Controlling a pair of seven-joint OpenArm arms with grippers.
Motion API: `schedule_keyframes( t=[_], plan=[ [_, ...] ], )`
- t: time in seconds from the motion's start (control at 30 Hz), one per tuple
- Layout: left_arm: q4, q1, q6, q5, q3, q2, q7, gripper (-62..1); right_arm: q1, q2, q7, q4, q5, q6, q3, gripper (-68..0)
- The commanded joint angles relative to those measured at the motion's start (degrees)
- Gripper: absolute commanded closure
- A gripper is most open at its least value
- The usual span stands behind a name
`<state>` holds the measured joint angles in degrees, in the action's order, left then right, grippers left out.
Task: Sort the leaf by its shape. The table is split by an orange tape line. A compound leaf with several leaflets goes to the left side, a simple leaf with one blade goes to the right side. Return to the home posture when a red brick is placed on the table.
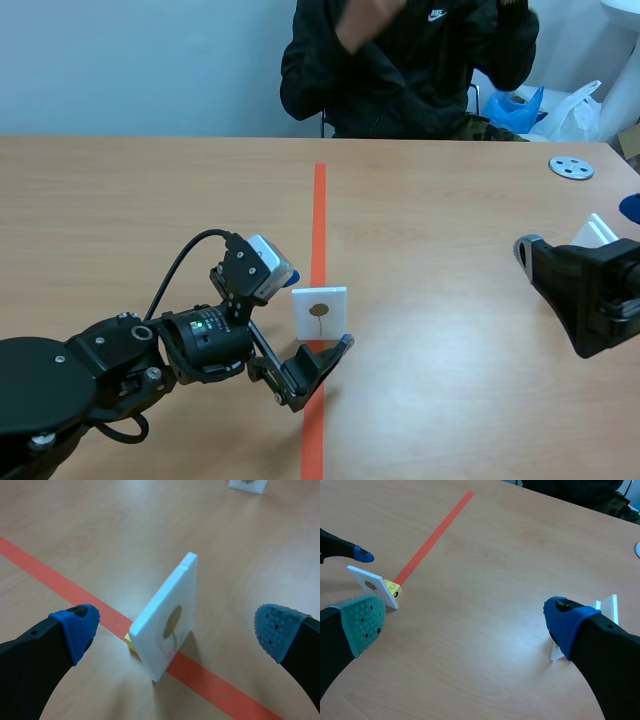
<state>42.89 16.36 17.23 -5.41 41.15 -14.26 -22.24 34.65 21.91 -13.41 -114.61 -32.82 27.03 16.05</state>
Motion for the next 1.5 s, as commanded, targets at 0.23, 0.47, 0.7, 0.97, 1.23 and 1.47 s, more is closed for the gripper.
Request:
schedule_keyframes(
  t=[0.23,0.47,0.7,0.97,1.23,1.47],
  plan=[
    [-1.73,2.08,-2.38,-0.52,1.27,2.51,-0.61,-62.3,-0.37,0.46,0.87,-0.09,-0.63,-0.42,0.39,-67.9],
    [-2.08,2.10,-2.78,-0.52,1.29,3.28,-0.20,-62.3,-0.37,0.44,0.87,-0.09,-0.63,-0.42,0.39,-67.9],
    [-2.08,2.05,-2.73,-0.52,1.29,3.28,-0.20,-50.4,-0.37,0.44,0.85,-0.09,-0.72,-0.42,0.39,-67.9],
    [-2.08,2.05,-2.73,-0.55,1.29,3.26,2.60,-23.6,-0.37,0.44,0.87,-0.09,-1.51,-0.39,0.39,-67.9],
    [-2.08,2.05,-2.73,-0.55,1.29,2.78,2.75,-5.3,-0.37,0.46,0.87,-0.09,-2.12,-0.39,0.39,-67.9],
    [-0.13,2.03,-2.47,-3.15,1.25,1.68,5.29,-5.3,-0.37,0.46,0.87,-0.09,-2.12,-0.39,0.39,-67.9]
  ],
)
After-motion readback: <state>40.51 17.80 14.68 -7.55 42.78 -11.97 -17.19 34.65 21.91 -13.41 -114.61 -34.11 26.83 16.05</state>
